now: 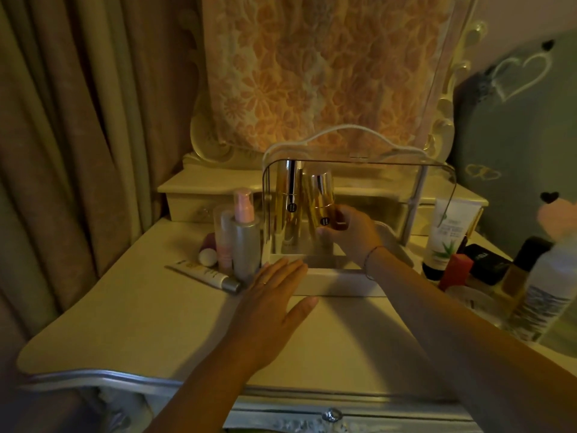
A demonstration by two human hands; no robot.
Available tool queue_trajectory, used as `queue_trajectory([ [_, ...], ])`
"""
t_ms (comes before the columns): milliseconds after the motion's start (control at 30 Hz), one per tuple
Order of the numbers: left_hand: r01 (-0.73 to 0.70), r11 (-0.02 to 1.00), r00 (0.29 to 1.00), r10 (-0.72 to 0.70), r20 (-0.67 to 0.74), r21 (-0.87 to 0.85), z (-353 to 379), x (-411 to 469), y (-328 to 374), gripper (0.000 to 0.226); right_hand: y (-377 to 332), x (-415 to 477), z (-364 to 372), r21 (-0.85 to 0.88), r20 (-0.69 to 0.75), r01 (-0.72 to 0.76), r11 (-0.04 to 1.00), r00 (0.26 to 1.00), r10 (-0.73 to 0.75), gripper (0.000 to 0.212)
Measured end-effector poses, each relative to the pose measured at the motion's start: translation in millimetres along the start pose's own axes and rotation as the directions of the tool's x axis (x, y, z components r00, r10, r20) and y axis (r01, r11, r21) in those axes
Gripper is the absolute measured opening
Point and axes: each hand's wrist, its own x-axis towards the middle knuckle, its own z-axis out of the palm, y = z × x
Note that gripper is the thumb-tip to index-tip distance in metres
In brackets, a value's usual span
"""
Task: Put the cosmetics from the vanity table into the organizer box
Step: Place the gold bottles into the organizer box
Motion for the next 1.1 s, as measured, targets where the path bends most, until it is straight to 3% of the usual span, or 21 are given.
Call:
queue_trajectory([
  [167, -0.001, 1.000, 1.000, 0.001, -0.010, 0.017, -0.5, 0.3, 0.7, 0.067, -1.6, 8.5, 8.3, 0.139, 0.050, -0.159, 0.977, 0.987, 0.153, 0.043],
  [267, -0.004, 1.000, 1.000, 0.004, -0.006, 0.013, -1.0, -0.2, 0.6, 0.068, -3.1, 11.7, 12.7, 0.166, 0.040, -0.178, 0.970, 0.984, 0.173, 0.044],
  [1100, 0.001, 0.999, 1.000, -0.001, 0.004, 0.038, -0.5, -0.7, 0.7, 0.069, 1.8, 25.3, 24.3, 0.020, 0.090, -0.272, 0.962, 0.959, 0.269, 0.053],
])
